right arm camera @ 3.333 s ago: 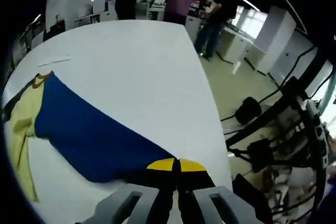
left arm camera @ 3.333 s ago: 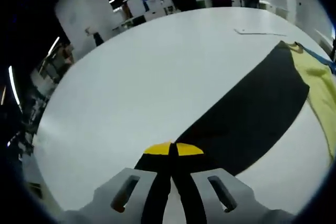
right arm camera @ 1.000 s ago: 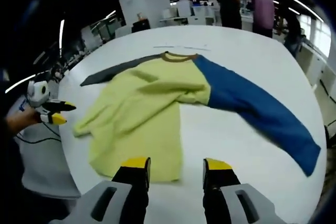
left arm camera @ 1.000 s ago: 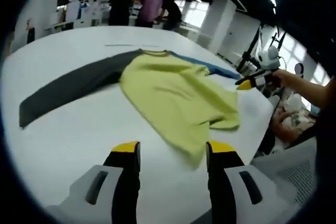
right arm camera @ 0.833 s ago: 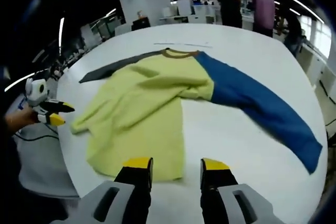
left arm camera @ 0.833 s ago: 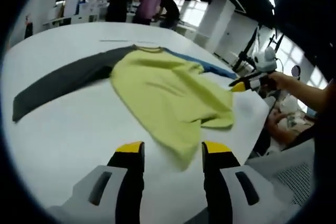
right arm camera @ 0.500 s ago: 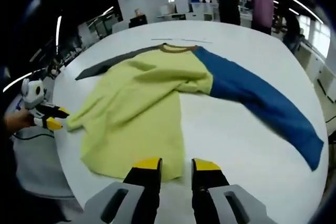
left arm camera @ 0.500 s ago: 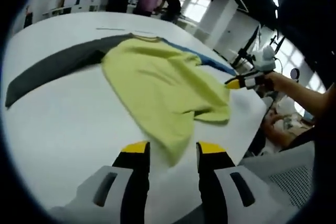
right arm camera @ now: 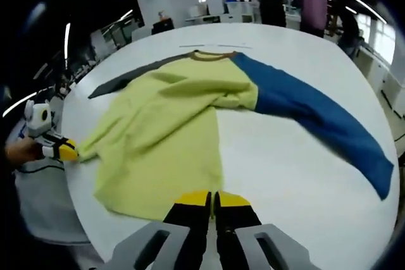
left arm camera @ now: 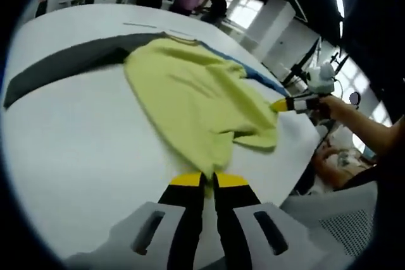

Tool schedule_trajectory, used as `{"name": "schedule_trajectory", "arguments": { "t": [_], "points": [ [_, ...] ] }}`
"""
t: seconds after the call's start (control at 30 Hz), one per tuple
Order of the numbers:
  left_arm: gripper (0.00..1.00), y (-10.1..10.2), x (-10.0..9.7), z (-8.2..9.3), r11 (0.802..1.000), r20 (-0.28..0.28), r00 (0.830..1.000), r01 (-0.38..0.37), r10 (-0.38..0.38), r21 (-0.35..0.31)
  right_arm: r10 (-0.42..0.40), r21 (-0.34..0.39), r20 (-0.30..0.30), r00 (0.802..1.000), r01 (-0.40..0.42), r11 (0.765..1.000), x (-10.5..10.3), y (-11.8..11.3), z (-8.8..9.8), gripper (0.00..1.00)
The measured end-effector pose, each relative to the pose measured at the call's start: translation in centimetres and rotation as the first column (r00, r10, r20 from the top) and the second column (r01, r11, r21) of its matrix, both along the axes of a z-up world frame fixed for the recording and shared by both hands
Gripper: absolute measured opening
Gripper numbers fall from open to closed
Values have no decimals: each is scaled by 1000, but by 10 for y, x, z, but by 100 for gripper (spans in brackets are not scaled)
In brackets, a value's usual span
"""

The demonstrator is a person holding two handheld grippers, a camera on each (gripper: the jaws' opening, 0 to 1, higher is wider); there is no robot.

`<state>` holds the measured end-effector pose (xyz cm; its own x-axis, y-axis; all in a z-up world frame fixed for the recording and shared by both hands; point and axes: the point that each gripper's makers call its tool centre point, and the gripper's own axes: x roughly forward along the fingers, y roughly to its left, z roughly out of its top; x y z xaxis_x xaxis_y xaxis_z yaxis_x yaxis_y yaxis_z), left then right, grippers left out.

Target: Fold the garment on the visible template until the final outline fits inside the template.

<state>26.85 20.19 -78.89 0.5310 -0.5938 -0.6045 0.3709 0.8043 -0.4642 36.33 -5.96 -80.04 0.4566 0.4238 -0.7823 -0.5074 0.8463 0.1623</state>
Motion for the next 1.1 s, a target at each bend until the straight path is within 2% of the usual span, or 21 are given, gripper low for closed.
{"name": "schedule_trajectory", "arguments": {
  "t": [0.13,0.33,0.47,0.57,0.67,0.9,1.1],
  "points": [
    [1,4,2,8,1000,1,1000,-18,18,-19,-30,14,-3,1000,30,999,-1,-3,1,0],
    [0,15,6,28,998,31,999,-40,41,-43,-62,63,2,998,62,996,-8,-6,17,0],
    [0,22,6,34,996,9,998,-60,61,-67,-83,71,5,997,83,994,-17,-12,29,0],
    [0,31,7,39,996,10,997,-71,72,-60,-94,74,7,996,93,993,-23,-16,34,0],
    [0,41,7,41,993,-4,996,-93,93,-69,-114,71,-3,993,114,991,-37,-17,39,0],
    [0,53,2,34,991,-48,992,-116,113,-62,-186,88,-28,982,188,978,-60,-22,39,0],
    [0,53,-6,24,991,-108,987,-126,121,-41,-217,87,-44,975,220,972,-79,-18,38,0]
  ]
}}
